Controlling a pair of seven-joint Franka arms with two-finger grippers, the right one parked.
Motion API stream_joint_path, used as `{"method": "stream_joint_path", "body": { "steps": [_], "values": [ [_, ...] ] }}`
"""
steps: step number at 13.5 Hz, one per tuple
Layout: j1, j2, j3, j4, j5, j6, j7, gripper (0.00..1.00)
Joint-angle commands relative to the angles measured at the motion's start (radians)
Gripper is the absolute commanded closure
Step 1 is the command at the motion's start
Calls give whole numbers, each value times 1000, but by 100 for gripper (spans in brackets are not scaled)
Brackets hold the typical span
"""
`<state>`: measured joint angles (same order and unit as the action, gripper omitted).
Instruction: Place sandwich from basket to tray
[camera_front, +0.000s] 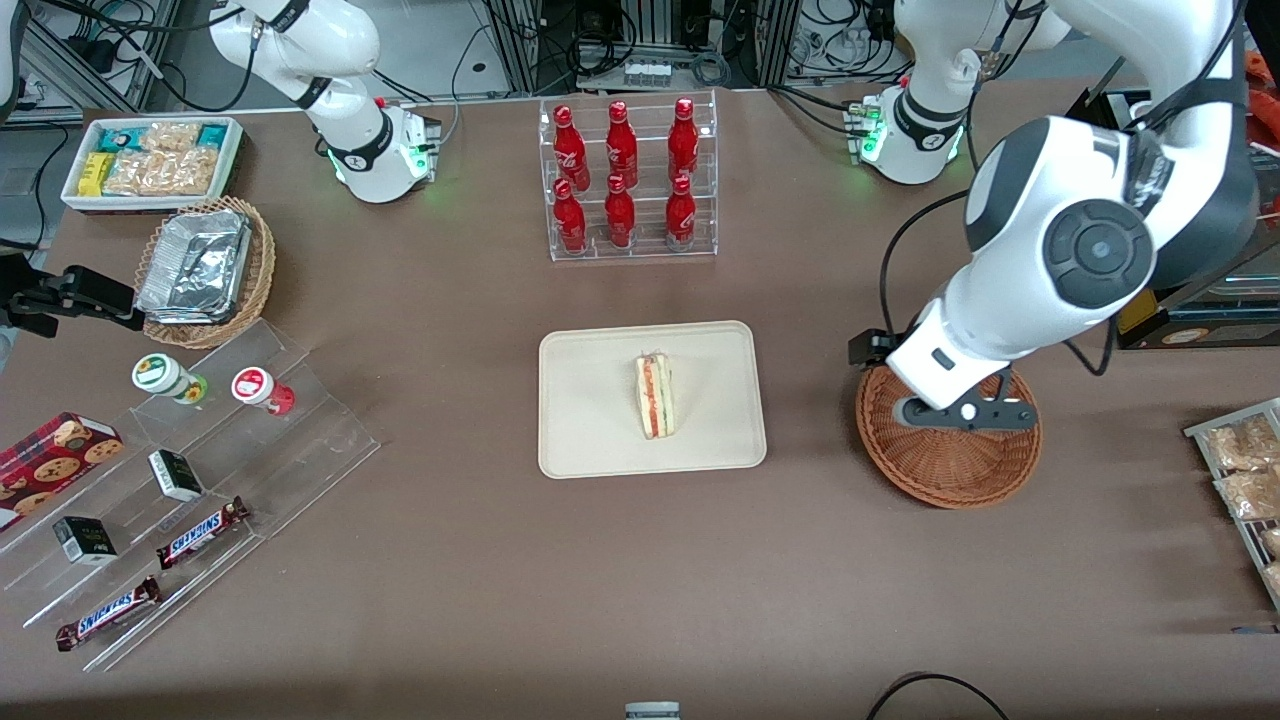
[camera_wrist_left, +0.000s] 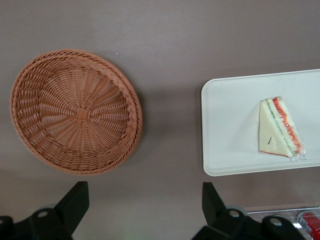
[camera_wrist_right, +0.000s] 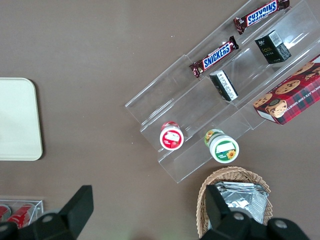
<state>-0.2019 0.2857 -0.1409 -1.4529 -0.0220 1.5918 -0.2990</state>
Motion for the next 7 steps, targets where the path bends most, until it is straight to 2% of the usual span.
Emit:
{"method": "stream_joint_path", "body": {
  "steps": [1, 4, 7],
  "values": [
    [56, -98, -6, -104, -15, -1, 15, 0],
    [99, -172, -3, -181, -30, -6, 15, 0],
    [157, -178, -5, -175, -41, -70, 15, 0]
  ]
}}
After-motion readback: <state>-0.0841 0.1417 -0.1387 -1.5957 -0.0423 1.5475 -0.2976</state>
